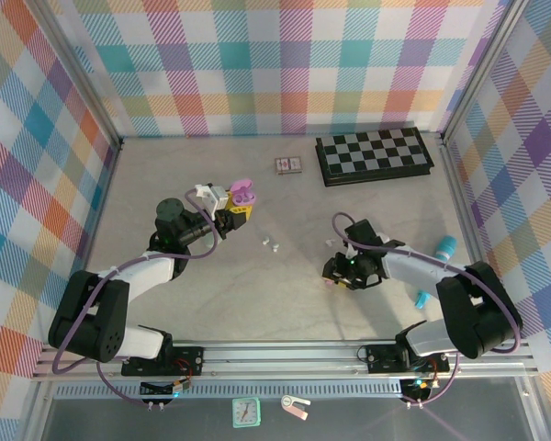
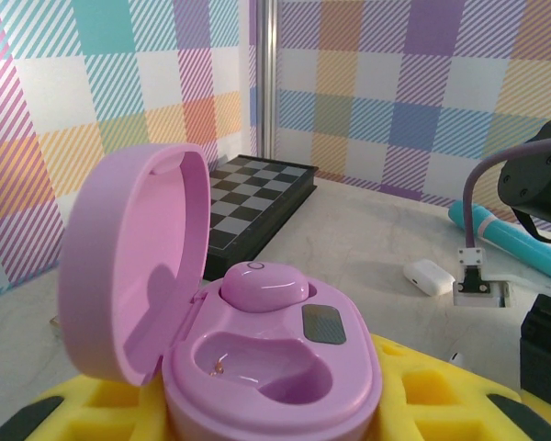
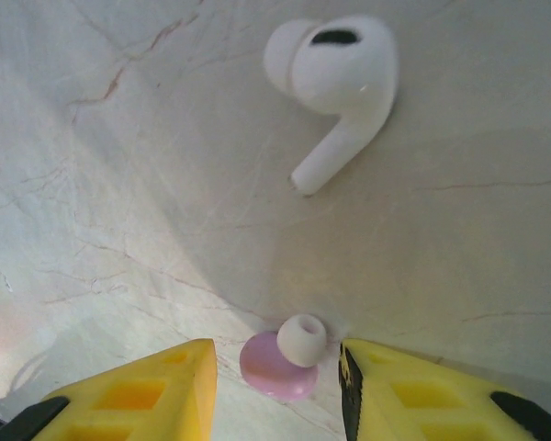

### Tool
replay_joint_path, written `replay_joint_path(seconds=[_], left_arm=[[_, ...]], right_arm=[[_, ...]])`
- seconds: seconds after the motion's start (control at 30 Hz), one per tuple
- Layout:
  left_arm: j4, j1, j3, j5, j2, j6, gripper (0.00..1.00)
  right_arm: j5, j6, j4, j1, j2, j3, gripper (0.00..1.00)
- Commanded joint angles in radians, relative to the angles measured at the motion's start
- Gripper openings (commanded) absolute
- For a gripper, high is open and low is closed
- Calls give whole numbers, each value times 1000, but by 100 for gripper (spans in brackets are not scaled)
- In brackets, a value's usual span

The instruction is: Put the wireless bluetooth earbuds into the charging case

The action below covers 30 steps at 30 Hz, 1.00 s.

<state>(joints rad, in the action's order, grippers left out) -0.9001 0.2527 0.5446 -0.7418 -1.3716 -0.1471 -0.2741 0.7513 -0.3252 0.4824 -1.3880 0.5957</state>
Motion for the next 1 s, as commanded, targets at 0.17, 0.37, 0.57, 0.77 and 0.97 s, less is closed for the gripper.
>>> replay_joint_path(seconds=[0.17,0.37,0.57,0.77,0.97], left_arm=[[-48,-13,-4,-17,1,-4,29],[-46,-13,-8,-18,4,-3,29],[-49,-13,-6,-18,0,-5,29],[-54,-17,-8,-7,-3,-6,29],[-39,-36,-10,64,-4,5,29]], right_arm=[[-25,31,16,42,-5,23,40],[-27,34,11,74,-6,43,40],[-3,-16,-64,77,50,66,40],[135,-211,-304,139,89,185,44],[464,-314,-520,294,-29,367,45]])
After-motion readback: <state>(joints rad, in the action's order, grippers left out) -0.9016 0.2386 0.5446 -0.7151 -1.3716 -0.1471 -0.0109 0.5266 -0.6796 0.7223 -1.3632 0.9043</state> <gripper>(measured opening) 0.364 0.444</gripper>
